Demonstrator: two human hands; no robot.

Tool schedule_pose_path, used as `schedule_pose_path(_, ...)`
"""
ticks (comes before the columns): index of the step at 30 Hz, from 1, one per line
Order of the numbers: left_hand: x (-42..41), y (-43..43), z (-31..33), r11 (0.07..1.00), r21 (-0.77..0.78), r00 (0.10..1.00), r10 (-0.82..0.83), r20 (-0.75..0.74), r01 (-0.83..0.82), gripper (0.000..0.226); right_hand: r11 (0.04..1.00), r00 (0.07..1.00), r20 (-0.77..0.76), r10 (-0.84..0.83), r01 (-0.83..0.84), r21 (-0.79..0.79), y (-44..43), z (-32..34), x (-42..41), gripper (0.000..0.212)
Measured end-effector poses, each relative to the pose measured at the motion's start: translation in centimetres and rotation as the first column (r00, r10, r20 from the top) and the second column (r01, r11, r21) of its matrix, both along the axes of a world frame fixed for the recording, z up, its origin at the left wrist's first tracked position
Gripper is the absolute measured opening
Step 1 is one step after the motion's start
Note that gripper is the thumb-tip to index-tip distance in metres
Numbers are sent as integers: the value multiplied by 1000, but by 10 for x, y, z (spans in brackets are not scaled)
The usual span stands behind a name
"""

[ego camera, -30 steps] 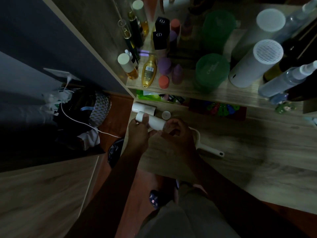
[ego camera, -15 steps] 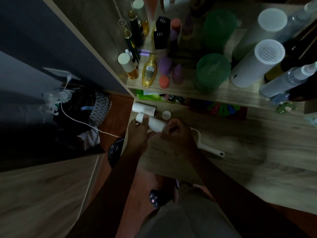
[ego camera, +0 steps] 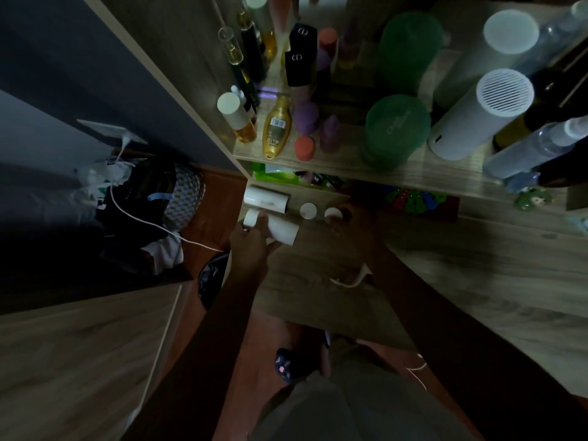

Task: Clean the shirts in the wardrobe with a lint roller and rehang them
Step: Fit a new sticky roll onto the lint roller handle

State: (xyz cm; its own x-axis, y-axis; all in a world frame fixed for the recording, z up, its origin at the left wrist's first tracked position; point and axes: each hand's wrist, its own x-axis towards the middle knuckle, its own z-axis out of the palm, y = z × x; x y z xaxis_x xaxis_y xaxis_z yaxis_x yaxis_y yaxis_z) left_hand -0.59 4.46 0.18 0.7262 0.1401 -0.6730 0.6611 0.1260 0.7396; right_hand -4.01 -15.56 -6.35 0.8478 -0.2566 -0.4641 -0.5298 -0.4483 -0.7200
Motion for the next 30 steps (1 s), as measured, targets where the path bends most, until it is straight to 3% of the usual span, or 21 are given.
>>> schedule_pose_path(4,-1,2,0,999,42,1000,7,-7,-7,25,986,969,-188,162,-168,-18,-8,-22,21,44)
schedule_pose_path(8,-5,5,-2,998,62,1000,-5,-1,5,24,975,958,-222,183,-206,-81,-9,-39,25,48)
schedule_pose_path(13,-7,9,-7,998,66,1000,10,-7,-9,23,970,971,-178,162,-189,-151,-8,-48,15,40)
schedule_pose_path(19,-9,12,-10,999,45,1000,27,-3,-27,40,914,980,-67,188,-199,-352,-4,-48,-2,52)
schedule_pose_path(24,-15,13,-9,998,41,999,43,14,-44,42,909,990,-14,140,-134,-394,-1,-33,-5,35)
schedule_pose_path(26,-18,13,-8,996,39,997,74,3,-75,41,942,990,109,95,-54,-330,8,-12,-9,35)
schedule_pose_path(28,-20,16,-6,994,22,994,111,3,-111,42,995,977,214,8,14,-99,25,10,-15,24)
schedule_pose_path(30,-24,22,-3,989,4,988,149,26,-149,42,993,975,219,-43,18,116,50,28,-20,22)
